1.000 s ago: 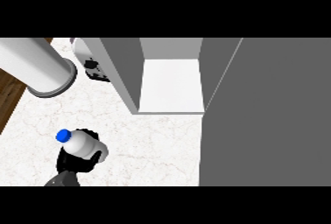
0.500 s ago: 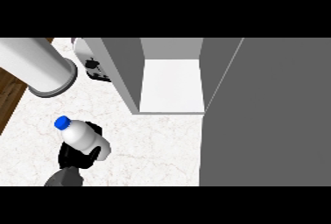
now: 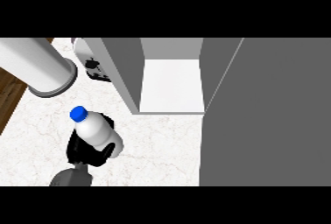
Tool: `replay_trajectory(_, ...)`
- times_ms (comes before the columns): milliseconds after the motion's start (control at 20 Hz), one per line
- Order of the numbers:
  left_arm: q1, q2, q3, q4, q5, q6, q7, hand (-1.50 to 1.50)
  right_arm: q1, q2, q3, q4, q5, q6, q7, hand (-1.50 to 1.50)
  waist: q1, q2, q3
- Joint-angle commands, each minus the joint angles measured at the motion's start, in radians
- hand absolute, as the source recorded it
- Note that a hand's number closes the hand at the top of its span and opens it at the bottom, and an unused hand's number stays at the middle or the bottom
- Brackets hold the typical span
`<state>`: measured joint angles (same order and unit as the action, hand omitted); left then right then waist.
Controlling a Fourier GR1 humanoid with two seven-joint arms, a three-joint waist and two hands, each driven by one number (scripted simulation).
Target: Pick up the bottled water, place it into the cabinet and close the cabinet
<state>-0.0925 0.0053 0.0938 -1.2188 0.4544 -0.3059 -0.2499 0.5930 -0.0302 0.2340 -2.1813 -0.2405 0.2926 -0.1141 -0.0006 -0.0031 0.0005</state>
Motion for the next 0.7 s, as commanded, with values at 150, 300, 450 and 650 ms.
replay_trajectory(150,-0.056,-0.005,-0.203,-0.164,0.006,0.283,0.07,1.5,0.012,-0.056,-0.053,-0.001,-0.088,0.048,0.005,-1.5,-0.004,0.001,0.0)
replay_trajectory(300,-0.127,-0.005,-0.289,-0.196,0.016,0.426,0.086,1.5,0.072,-0.036,-0.01,-0.03,-0.041,0.037,-0.038,-1.5,-0.012,0.0,0.0)
replay_trajectory(450,-0.254,-0.005,-0.267,-0.101,-0.001,0.474,0.09,1.5,0.011,-0.034,-0.029,0.033,-0.043,0.031,-0.041,-1.5,-0.011,0.003,0.0)
replay_trajectory(650,-0.338,-0.005,-0.284,0.003,0.004,0.491,0.07,1.5,-0.023,-0.016,0.002,0.02,-0.031,-0.005,-0.001,-1.5,-0.011,0.003,-0.001)
